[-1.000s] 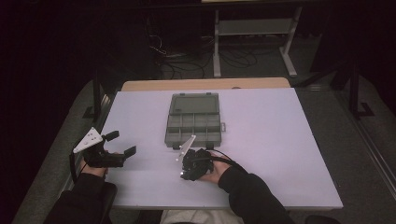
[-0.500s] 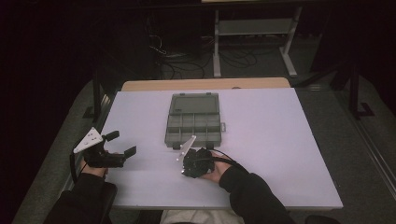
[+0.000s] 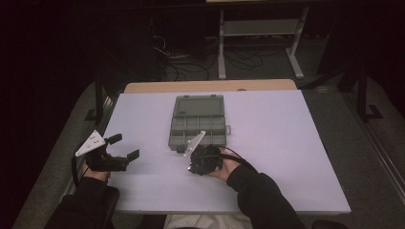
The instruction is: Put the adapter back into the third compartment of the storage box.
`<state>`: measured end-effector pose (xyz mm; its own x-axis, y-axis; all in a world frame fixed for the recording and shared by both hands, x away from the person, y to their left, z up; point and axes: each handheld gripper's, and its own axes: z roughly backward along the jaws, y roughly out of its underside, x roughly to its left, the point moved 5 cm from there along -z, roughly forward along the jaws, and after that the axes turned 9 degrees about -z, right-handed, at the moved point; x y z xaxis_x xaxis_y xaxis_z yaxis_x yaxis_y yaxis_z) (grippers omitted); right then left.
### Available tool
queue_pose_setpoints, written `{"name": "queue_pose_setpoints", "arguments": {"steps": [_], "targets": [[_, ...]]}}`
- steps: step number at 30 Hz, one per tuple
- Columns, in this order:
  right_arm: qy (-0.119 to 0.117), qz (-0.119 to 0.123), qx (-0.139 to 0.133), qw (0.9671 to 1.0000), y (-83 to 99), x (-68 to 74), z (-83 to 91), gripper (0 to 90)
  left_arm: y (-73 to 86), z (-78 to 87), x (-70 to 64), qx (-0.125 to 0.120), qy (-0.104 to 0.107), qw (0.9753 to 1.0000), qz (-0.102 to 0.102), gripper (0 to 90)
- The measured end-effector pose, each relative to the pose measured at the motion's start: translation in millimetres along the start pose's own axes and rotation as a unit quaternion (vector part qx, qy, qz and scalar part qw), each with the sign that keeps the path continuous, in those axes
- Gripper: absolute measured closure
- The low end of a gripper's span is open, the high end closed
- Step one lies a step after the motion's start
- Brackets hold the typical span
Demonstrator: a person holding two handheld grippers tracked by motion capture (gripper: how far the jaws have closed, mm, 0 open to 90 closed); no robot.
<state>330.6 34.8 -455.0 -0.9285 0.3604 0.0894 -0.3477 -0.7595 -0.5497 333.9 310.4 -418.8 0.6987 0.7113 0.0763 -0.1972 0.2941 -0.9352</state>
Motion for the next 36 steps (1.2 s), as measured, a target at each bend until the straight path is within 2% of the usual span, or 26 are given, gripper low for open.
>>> {"name": "queue_pose_setpoints", "arguments": {"steps": [14, 31, 36], "targets": [[0.014, -0.004, -0.024, 0.9996, -12.6, -11.4, 24.8, 75.1, 0.0, 0.0, 0.1, 0.000, -0.001, 1.0000, 0.002, 0.0], [0.031, -0.013, -0.034, 0.9989, -24.0, -26.0, 46.1, 75.1, 0.1, 0.3, 0.3, 0.000, -0.001, 1.0000, 0.002, 0.0], [0.042, -0.016, -0.033, 0.9985, -24.7, -31.6, 51.1, 75.1, 0.1, 0.2, 0.2, 0.000, -0.001, 1.0000, 0.002, 0.0]]}}
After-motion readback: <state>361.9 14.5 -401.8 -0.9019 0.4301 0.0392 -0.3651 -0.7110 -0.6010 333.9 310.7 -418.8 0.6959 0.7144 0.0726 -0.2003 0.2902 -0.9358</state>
